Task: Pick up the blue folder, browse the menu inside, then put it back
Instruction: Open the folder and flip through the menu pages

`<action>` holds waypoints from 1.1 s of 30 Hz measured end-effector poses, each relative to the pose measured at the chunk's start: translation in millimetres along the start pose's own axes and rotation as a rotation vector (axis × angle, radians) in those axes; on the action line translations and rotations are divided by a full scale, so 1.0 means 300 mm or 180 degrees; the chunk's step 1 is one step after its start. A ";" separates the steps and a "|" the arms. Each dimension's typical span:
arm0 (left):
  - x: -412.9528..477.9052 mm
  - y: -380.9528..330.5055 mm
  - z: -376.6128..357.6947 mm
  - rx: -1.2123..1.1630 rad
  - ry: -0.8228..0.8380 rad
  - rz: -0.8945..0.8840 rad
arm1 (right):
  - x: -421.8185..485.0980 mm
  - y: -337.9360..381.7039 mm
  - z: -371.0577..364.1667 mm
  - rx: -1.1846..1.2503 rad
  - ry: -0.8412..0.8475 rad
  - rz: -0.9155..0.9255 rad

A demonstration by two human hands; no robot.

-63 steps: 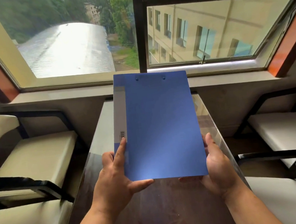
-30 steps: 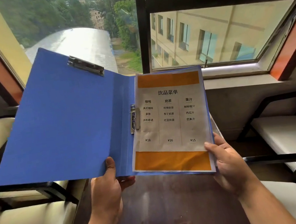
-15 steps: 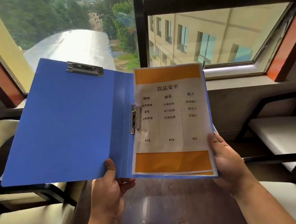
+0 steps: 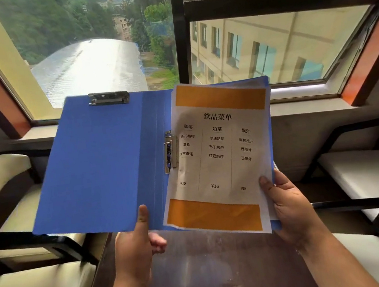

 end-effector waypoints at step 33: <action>-0.087 -0.209 0.026 0.0638 -0.1318 -0.0861 | -0.005 0.009 -0.047 -0.0053 0.0289 -0.0007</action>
Point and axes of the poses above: each hand's wrist, its own x-axis towards the middle knuckle, its own z-axis out of the back of the hand, y = z × x, the point moved 10 cm from there along x, towards the middle knuckle, and after that the axes turned 2 degrees about -z, right-handed, at the moved point
